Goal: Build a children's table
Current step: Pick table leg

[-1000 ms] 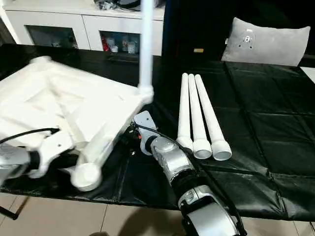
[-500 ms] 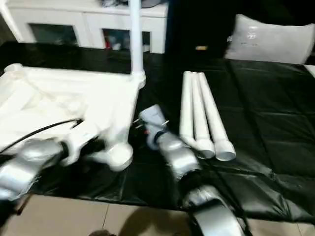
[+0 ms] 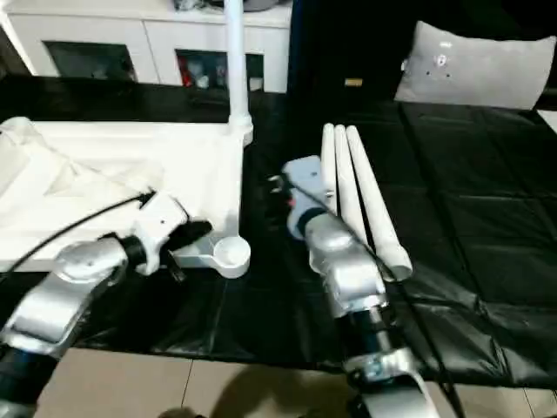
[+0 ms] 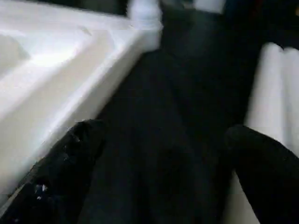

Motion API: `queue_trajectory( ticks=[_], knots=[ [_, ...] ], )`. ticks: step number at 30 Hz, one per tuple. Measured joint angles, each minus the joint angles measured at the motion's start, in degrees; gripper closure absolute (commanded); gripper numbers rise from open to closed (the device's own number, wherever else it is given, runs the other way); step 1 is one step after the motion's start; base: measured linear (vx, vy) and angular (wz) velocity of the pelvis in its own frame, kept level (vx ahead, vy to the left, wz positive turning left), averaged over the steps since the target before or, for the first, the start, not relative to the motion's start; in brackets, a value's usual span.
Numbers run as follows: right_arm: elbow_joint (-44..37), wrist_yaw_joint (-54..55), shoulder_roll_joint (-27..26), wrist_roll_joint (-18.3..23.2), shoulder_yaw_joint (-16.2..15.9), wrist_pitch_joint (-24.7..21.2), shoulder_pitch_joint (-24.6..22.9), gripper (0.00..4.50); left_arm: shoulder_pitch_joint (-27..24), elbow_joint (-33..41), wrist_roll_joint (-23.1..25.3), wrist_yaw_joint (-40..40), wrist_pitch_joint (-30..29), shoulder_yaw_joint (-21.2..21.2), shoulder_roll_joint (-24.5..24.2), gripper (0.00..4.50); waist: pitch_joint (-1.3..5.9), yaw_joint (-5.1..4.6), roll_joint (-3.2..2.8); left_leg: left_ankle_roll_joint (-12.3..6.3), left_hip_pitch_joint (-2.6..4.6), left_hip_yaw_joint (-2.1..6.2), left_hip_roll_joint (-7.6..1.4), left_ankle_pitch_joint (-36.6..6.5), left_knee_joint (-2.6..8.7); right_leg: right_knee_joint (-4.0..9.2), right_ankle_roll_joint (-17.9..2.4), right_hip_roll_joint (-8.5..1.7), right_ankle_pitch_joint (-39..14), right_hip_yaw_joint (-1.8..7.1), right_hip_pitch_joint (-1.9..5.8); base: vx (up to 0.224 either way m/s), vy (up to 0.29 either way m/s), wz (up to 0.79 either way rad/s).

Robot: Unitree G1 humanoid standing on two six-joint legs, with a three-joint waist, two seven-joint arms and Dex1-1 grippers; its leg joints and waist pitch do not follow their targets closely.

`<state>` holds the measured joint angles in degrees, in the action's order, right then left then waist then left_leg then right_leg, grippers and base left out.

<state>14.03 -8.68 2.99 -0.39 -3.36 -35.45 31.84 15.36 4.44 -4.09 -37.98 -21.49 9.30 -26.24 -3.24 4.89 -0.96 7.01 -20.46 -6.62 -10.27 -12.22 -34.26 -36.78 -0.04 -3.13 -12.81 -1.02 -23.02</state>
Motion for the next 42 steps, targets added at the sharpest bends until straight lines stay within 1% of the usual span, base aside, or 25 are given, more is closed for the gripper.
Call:
queue_trajectory(
  ticks=[1, 3, 7, 8, 9, 10, 11, 12, 13, 17, 22, 27, 30, 32, 34, 36, 37, 39, 40, 42],
  knots=[
    [-0.4, 0.4, 0.29, -0.54, 0.13, -1.34, 0.29, 0.0, -0.12, 1.2, -0.73, -0.55, -0.7, -0.42, -0.19, 4.06, -0.02, 0.12, -0.04, 0.01, 0.04, 0.0, -0.01, 0.01, 0.04, -0.01, 0.0, 0.0, 0.0, 0.0, 0.0, 0.0, 0.0, 0.0],
    [-0.51, 1.74, 0.07, -0.5, 0.96, -4.25, 0.94, 0.0, -1.84, 4.11, -2.13, -1.59, -1.33, -1.42, -0.72, 3.83, -0.02, 0.13, -0.04, 0.01, 0.04, -0.02, -0.02, 0.01, 0.08, -0.01, -0.01, 0.02, -0.01, 0.0, 0.0, 0.0, 0.0, 0.0],
    [-0.68, 3.63, 0.12, 0.02, 2.37, -10.57, 1.62, 0.0, -4.55, 10.33, -5.63, -4.03, -2.46, -1.51, -1.48, 3.52, -0.03, 0.17, 0.03, 0.02, 0.0, -0.08, -0.02, 0.02, 0.08, 0.05, -0.01, 0.02, -0.01, 0.04, -0.02, 0.0, 0.0, 0.0],
    [-0.72, 3.85, 0.24, 0.02, 2.59, -11.79, 1.79, 0.0, -4.74, 11.35, -6.16, -4.34, -2.71, -1.53, -1.76, 3.52, -0.03, 0.22, 0.03, 0.02, 0.0, -0.08, -0.02, 0.02, 0.08, 0.05, -0.01, 0.02, -0.01, 0.04, -0.02, 0.0, 0.0, 0.0],
    [-0.76, 3.91, 0.28, 0.02, 2.83, -12.37, 1.84, 0.0, -4.77, 12.05, -6.36, -4.5, -2.89, -1.54, -2.0, 3.37, -0.03, 0.25, 0.02, 0.03, 0.0, -0.08, -0.02, 0.02, 0.08, 0.04, -0.01, 0.02, -0.01, 0.04, -0.02, 0.0, 0.0, 0.0],
    [-0.92, 3.98, 0.22, 0.07, 2.94, -13.44, 1.89, 0.0, -4.9, 12.74, -6.43, -4.68, -3.2, -1.56, -2.33, 3.37, -0.03, 0.21, 0.03, 0.03, 0.02, -0.09, -0.02, 0.02, 0.08, 0.02, -0.01, 0.02, -0.01, 0.05, -0.02, 0.0, 0.0, 0.0],
    [-0.93, 4.07, 0.11, 0.08, 2.95, -14.37, 1.94, 0.0, -5.23, 13.19, -6.43, -4.98, -3.39, -1.53, -2.62, 3.2, -0.03, 0.18, 0.03, 0.04, 0.03, -0.1, -0.02, 0.03, 0.08, 0.01, -0.01, 0.02, -0.01, 0.05, -0.02, 0.0, 0.0, 0.0],
    [-0.93, 4.33, 0.0, 0.07, 2.95, -15.28, 1.96, 0.0, -5.75, 13.56, -6.43, -5.17, -3.58, -1.52, -2.85, 3.2, -0.03, 0.17, 0.02, 0.05, 0.04, -0.1, -0.02, 0.03, 0.08, 0.01, 0.0, 0.02, -0.01, 0.06, -0.02, 0.0, 0.0, 0.0],
    [-0.92, 4.58, 0.0, 0.04, 3.04, -16.03, 1.95, 0.0, -6.08, 13.61, -6.44, -5.41, -3.91, -1.38, -2.94, 3.07, -0.03, 0.12, 0.02, 0.07, 0.02, -0.11, -0.02, 0.05, 0.08, 0.0, 0.0, 0.02, 0.0, 0.07, -0.04, 0.0, 0.0, 0.0],
    [-1.32, 5.79, -0.37, 0.02, 4.07, -17.29, 1.99, 0.0, -6.17, 14.99, -6.44, -5.69, -5.34, -1.06, -3.9, 2.79, -0.03, 0.15, 0.03, 0.1, 0.05, -0.11, -0.02, 0.06, 0.08, -0.04, 0.01, 0.02, 0.0, 0.08, -0.03, 0.0, 0.0, 0.0],
    [-2.31, 7.05, -0.54, 0.01, 4.46, -19.67, 1.99, 0.0, -6.18, 16.06, -7.27, -6.14, -6.88, -0.8, -4.81, 2.43, -0.03, 0.16, 0.02, 0.12, 0.07, -0.11, -0.01, 0.08, 0.08, -0.07, 0.01, 0.02, 0.0, 0.08, -0.03, 0.0, 0.0, 0.0],
    [-2.88, 7.29, -0.82, 0.02, 4.91, -21.23, 1.97, 0.0, -6.42, 16.09, -7.36, -6.63, -7.13, -0.39, -4.86, 2.07, -0.03, 0.14, 0.02, 0.15, 0.09, -0.11, -0.01, 0.09, 0.08, -0.11, 0.01, 0.02, 0.0, 0.08, -0.03, 0.0, 0.0, 0.0],
    [-4.36, 7.69, -1.78, 0.2, 5.59, -23.94, 1.96, 0.0, -6.42, 16.31, -7.35, -6.71, -7.39, -0.39, -5.14, 1.83, -0.03, 0.14, 0.02, 0.19, 0.15, -0.11, -0.01, 0.12, 0.08, -0.18, 0.01, 0.03, 0.0, 0.09, -0.03, 0.0, 0.0, 0.0],
    [-4.57, 7.85, -2.95, 1.37, 7.48, -25.66, 1.97, 0.0, -6.5, 16.9, -7.37, -6.72, -7.56, -0.36, -5.31, 1.65, 0.0, 0.16, 0.07, 0.22, 0.19, -0.11, -0.02, 0.13, 0.08, -0.21, 0.01, 0.03, 0.0, 0.1, -0.02, 0.0, 0.0, 0.0],
    [-4.47, 7.65, -3.67, 2.65, 8.38, -27.87, 1.97, 0.0, -6.93, 17.89, -7.48, -6.85, -8.05, 0.0, -5.93, 1.5, 0.0, 0.09, 0.08, 0.24, 0.22, -0.12, 0.0, 0.15, 0.08, -0.23, 0.01, 0.03, 0.0, 0.14, -0.02, 0.0, 0.0, 0.0],
    [-4.31, 7.38, -3.96, 3.19, 8.55, -29.69, 2.13, 0.0, -7.31, 18.31, -7.55, -6.96, -8.3, 0.28, -6.09, 1.33, 0.01, 0.12, 0.09, 0.26, 0.28, -0.11, -0.01, 0.16, 0.08, -0.25, 0.01, 0.03, 0.0, 0.14, 0.02, 0.0, 0.0, 0.0],
    [-4.31, 7.06, -3.93, 3.25, 8.53, -30.52, 2.24, 0.0, -7.58, 18.36, -7.55, -7.11, -8.35, 0.4, -6.13, 1.33, 0.03, 0.14, 0.12, 0.27, 0.31, -0.12, -0.01, 0.16, 0.08, -0.25, 0.01, 0.03, 0.0, 0.14, 0.05, 0.0, 0.0, 0.0],
    [-4.31, 6.59, -3.87, 3.44, 8.66, -31.26, 2.3, 0.0, -7.86, 18.36, -7.52, -7.42, -8.37, 0.66, -6.37, 1.15, 0.07, 0.15, 0.18, 0.28, 0.34, -0.12, -0.01, 0.17, 0.08, -0.25, 0.01, 0.03, 0.0, 0.14, 0.09, 0.0, 0.0, 0.0],
    [-4.31, 6.2, -3.81, 3.77, 8.71, -31.72, 2.34, 0.28, -7.85, 18.36, -7.52, -7.47, -8.37, 0.67, -6.39, 0.98, 0.09, 0.15, 0.22, 0.28, 0.36, -0.12, -0.01, 0.17, 0.08, -0.24, 0.01, 0.03, 0.0, 0.14, 0.11, 0.0, 0.0, 0.0],
    [-4.31, 5.73, -3.69, 4.3, 8.65, -32.47, 2.4, 0.35, -7.83, 18.36, -7.54, -7.56, -8.41, 0.67, -6.46, 0.94, 0.11, 0.15, 0.26, 0.28, 0.37, -0.12, -0.01, 0.17, 0.08, -0.25, 0.01, 0.03, 0.0, 0.14, 0.13, 0.0, 0.0, 0.0]
  ],
)
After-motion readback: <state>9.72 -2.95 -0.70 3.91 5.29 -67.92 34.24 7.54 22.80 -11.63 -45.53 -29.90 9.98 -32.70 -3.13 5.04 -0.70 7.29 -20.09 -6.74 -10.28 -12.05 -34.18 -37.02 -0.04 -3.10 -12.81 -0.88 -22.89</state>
